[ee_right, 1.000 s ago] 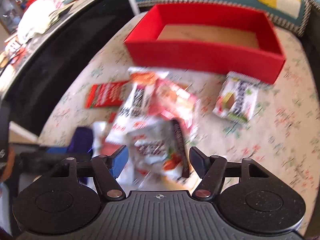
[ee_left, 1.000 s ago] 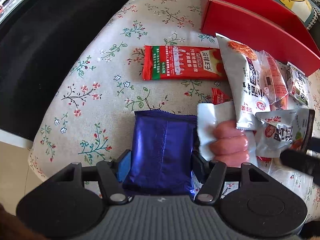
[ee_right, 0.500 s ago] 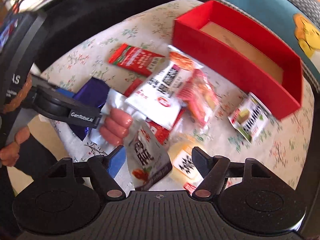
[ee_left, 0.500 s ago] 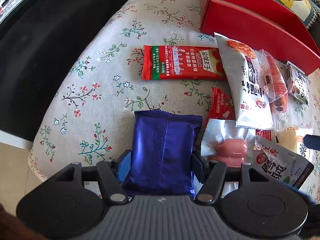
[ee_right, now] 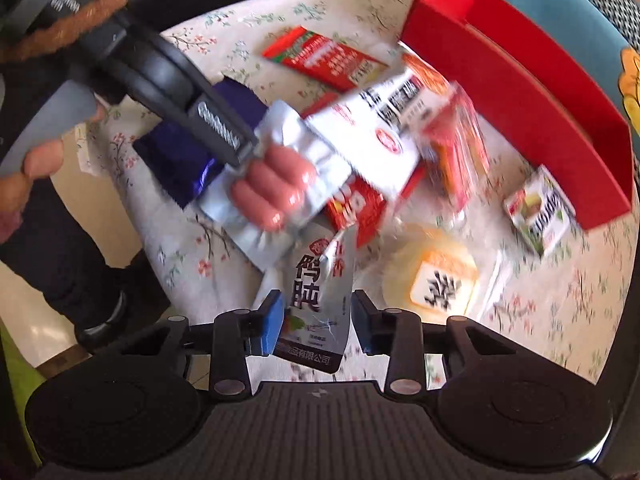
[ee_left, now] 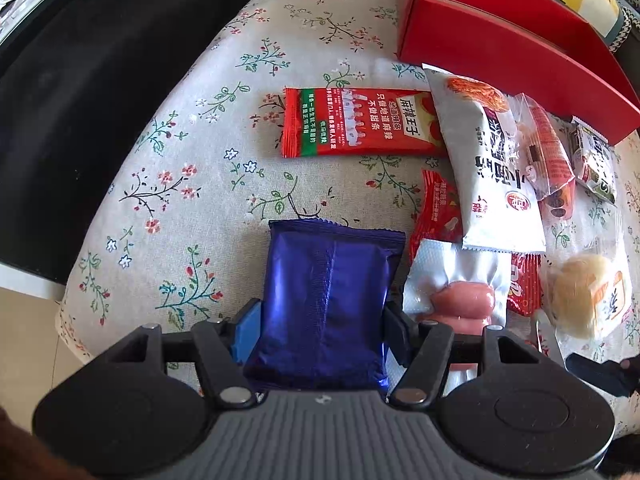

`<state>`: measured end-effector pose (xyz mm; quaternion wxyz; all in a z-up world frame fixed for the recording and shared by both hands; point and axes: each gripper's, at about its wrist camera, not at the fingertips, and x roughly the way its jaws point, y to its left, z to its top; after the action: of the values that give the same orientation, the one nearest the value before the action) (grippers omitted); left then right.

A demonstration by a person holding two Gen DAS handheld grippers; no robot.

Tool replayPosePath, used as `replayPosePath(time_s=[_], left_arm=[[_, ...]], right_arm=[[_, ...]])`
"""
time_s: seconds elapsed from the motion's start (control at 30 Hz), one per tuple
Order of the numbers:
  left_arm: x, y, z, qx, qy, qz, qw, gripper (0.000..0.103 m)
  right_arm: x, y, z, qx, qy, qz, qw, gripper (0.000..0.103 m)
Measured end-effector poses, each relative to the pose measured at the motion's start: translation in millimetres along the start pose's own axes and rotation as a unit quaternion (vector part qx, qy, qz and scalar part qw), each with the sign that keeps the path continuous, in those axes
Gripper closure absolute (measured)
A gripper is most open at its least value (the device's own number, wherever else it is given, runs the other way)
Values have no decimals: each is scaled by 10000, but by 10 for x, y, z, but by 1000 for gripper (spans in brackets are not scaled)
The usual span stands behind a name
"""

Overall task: Organize snacks
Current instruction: 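Grasp the white duck-gizzard pouch with the right gripper while the left gripper lifts the blue pack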

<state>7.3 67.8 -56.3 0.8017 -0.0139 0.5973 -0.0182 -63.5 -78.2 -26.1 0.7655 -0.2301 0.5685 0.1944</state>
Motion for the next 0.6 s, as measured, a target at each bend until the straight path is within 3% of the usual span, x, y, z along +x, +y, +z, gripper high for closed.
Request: replayPosePath(time_s=[0.13,0.27,0.37,0.47,0.6], left_arm=[[-7,-17,-15,53,-11,45,10000,0],[-16,-21,-25,110,-18,50,9999,0],[-14,-54,-37,257,-31,103,9996,0],[0,-42,-33,262,30,91,9996,0],[13,-40,-27,326,56,70,9994,0]], right_arm=[[4,-67,-98,428,-28,97,9990,55],[-30,7,-47,661,-239,78,9975,37],[-4,119,-13,534,-331,155,9979,32],[147,185,36,187,-250,-76,9995,35],[208,39,9,303,-138,-148,9993,39]])
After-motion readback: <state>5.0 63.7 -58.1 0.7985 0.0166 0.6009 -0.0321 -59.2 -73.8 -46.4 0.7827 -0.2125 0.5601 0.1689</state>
